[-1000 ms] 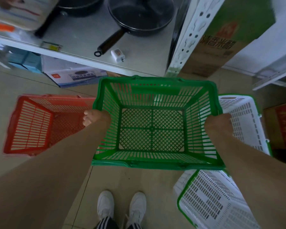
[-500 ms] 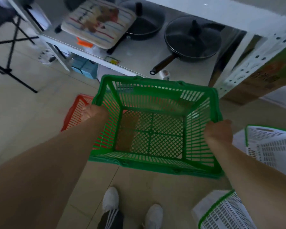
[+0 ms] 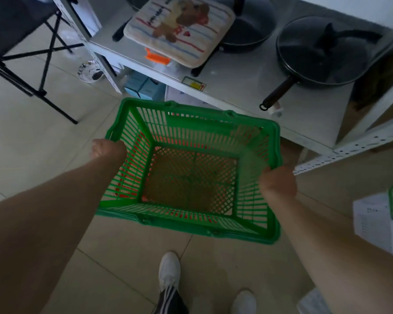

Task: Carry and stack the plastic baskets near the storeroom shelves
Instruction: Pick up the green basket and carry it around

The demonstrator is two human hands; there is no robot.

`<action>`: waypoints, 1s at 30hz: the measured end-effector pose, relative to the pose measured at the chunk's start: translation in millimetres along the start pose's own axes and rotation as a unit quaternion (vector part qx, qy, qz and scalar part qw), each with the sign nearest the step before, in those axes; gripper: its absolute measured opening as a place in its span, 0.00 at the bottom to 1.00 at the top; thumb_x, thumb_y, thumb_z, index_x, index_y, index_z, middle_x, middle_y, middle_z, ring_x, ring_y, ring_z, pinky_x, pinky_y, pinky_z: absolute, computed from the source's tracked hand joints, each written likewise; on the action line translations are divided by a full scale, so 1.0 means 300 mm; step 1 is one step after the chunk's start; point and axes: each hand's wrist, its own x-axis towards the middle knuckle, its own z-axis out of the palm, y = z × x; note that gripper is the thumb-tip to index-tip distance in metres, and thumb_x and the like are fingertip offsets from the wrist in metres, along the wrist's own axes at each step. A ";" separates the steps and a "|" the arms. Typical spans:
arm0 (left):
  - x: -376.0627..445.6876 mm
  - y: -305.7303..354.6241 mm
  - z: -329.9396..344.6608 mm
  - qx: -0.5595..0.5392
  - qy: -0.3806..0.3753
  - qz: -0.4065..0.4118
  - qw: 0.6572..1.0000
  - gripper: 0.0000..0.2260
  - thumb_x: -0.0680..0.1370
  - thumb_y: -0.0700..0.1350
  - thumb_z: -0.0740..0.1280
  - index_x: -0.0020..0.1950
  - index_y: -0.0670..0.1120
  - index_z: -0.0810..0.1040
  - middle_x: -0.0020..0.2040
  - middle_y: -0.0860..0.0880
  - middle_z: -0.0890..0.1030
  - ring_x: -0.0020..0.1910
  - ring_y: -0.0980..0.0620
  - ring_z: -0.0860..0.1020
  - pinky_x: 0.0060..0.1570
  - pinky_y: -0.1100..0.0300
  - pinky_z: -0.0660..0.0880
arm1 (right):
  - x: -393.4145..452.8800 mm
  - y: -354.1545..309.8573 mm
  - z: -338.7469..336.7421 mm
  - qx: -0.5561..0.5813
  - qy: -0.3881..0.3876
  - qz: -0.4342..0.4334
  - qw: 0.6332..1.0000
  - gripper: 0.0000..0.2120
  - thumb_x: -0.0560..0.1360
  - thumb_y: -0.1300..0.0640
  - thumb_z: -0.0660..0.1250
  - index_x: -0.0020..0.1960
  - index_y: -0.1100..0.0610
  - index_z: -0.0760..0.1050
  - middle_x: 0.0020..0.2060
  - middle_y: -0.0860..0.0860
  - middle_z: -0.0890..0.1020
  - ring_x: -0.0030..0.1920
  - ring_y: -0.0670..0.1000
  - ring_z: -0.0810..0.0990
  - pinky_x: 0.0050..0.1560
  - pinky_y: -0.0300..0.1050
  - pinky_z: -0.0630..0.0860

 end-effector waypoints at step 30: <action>0.528 -0.220 0.440 0.062 -0.106 -0.024 0.992 0.23 0.77 0.46 0.64 0.67 0.34 0.70 0.64 0.33 0.76 0.63 0.33 0.76 0.64 0.41 0.74 | 0.082 -0.030 0.692 -0.010 -0.077 0.147 0.986 0.15 0.76 0.62 0.61 0.62 0.64 0.66 0.59 0.63 0.77 0.57 0.64 0.78 0.53 0.53 0.76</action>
